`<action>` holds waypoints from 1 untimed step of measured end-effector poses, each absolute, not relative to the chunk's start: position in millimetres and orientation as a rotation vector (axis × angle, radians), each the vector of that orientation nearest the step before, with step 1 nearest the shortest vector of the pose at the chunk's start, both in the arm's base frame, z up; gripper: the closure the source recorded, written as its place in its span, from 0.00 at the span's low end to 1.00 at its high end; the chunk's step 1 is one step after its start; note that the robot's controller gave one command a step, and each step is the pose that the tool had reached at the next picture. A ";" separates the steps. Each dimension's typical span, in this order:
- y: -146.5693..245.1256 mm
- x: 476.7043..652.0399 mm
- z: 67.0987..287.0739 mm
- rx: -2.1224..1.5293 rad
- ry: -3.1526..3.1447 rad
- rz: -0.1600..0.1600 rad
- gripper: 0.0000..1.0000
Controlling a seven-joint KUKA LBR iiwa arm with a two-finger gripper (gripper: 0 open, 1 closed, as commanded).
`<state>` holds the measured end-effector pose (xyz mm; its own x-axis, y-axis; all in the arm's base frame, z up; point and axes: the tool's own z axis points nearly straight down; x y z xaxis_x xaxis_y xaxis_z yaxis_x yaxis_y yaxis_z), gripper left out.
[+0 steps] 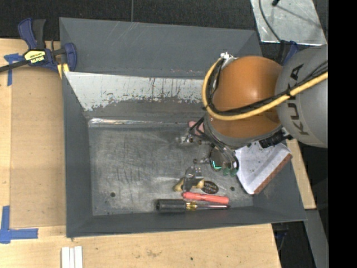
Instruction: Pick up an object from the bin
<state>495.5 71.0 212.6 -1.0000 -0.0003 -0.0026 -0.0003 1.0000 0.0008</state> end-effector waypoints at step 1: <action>79.5 494.6 189.4 -0.097 3.136 0.000 0.00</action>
Offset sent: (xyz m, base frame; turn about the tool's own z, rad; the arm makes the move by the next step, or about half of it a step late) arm 0.0077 -0.0638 -0.1426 -0.2034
